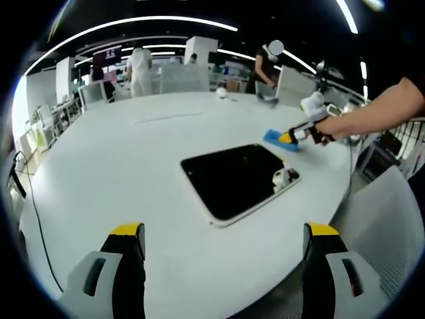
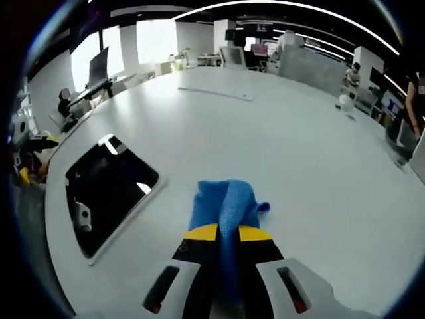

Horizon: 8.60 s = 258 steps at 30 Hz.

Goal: Wipe the mirror surface with the cleaning cloth until all visible marks leave the cleaned area.

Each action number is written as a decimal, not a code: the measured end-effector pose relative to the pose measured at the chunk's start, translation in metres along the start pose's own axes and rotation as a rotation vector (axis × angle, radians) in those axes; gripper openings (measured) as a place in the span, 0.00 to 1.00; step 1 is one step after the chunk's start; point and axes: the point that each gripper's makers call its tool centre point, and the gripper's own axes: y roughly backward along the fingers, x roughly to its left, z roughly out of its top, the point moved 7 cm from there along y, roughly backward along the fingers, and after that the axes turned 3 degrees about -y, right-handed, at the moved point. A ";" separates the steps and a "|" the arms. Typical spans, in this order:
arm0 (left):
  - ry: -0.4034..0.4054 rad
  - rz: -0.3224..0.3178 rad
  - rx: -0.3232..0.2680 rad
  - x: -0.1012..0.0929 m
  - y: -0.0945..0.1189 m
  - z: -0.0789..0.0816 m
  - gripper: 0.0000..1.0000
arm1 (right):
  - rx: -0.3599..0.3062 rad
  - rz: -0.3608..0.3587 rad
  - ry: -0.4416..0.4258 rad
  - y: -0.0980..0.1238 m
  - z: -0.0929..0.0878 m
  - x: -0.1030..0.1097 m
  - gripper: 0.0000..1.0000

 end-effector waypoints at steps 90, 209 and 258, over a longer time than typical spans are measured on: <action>-0.033 -0.012 -0.017 -0.005 0.004 0.003 0.99 | 0.056 -0.102 -0.274 0.038 0.026 0.024 0.03; -0.010 -0.063 0.010 -0.008 -0.001 -0.004 1.00 | 0.128 0.080 -0.266 -0.081 0.101 0.226 0.02; -0.013 -0.074 0.018 -0.009 -0.001 -0.003 0.99 | 0.123 0.159 -0.106 -0.092 0.109 0.269 0.02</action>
